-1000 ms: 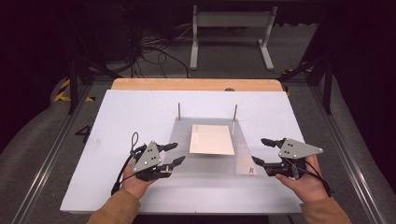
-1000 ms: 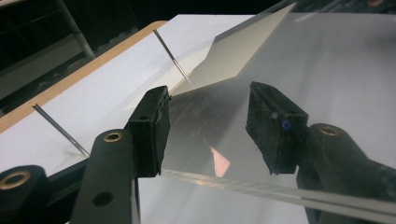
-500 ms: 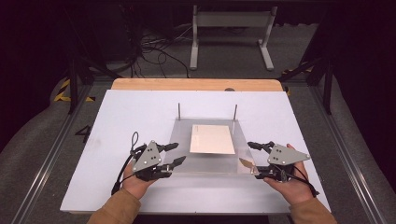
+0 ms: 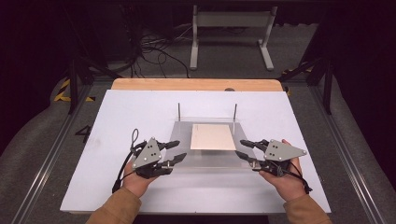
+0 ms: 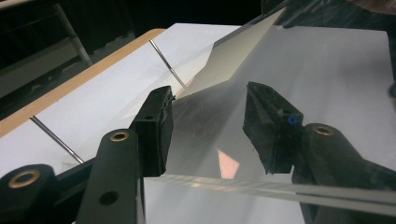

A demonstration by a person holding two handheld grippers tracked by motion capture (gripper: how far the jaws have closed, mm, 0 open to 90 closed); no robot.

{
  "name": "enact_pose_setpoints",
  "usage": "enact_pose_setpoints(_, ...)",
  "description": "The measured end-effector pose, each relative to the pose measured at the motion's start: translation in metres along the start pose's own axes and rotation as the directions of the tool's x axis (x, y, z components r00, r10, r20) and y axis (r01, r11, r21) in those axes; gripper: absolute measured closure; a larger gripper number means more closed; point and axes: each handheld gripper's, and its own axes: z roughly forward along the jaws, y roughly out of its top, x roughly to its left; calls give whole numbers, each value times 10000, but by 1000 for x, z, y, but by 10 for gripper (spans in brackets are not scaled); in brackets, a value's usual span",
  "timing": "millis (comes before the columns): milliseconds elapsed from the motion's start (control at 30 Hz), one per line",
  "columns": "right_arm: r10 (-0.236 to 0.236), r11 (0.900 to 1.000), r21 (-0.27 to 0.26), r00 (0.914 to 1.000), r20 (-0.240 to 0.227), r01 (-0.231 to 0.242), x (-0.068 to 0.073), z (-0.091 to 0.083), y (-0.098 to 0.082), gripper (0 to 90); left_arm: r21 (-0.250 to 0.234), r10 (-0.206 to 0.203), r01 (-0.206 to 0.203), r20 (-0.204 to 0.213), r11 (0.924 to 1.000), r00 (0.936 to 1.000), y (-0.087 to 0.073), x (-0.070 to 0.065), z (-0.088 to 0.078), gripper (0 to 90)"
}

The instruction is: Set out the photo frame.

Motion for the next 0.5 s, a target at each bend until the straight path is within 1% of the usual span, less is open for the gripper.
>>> enact_pose_setpoints(67,41,10000,-1,10000,-12,-41,-2,0,2,579,64,-31,31,-10,10000,10000,3,1,-1,521)
enact_pose_setpoints(133,49,10000,-58,10000,28,-49,-4,0,5,579,-11,-71,71,-18,10000,10000,6,2,-1,528)
enact_pose_setpoints(233,125,9998,-130,9998,127,-124,-6,-2,10,579,-142,40,-41,-120,9999,9999,12,3,-3,537)
enact_pose_setpoints(267,109,9998,-161,9997,211,-106,-6,-2,12,581,-226,93,-97,-167,9997,9998,14,3,-4,541)
enact_pose_setpoints(300,86,9998,-165,9996,282,-81,-6,-3,13,584,-252,229,-233,-169,9994,9996,16,3,-5,545)
enact_pose_setpoints(333,-3,9998,-180,9995,316,9,-6,-4,16,587,-388,313,-321,-203,9987,9993,18,4,-7,550)
enact_pose_setpoints(367,-46,9996,-261,9993,370,55,-6,-5,19,587,-514,301,-313,-238,9982,9993,20,4,-8,554)
enact_pose_setpoints(400,-99,9994,-325,9990,425,113,-6,-6,21,588,-528,414,-428,-277,9977,9988,22,5,-10,556)
enact_pose_setpoints(433,-99,9994,-325,9990,425,113,-6,-6,21,588,-528,414,-428,-277,9977,9988,22,5,-10,559)
enact_pose_setpoints(467,-184,9985,-496,9984,528,210,-5,-8,27,590,-654,487,-509,-350,9966,9982,25,5,-12,563)
enact_pose_setpoints(500,-184,9985,-496,9984,528,210,-5,-8,27,590,-664,568,-593,-389,9960,9976,27,5,-14,563)
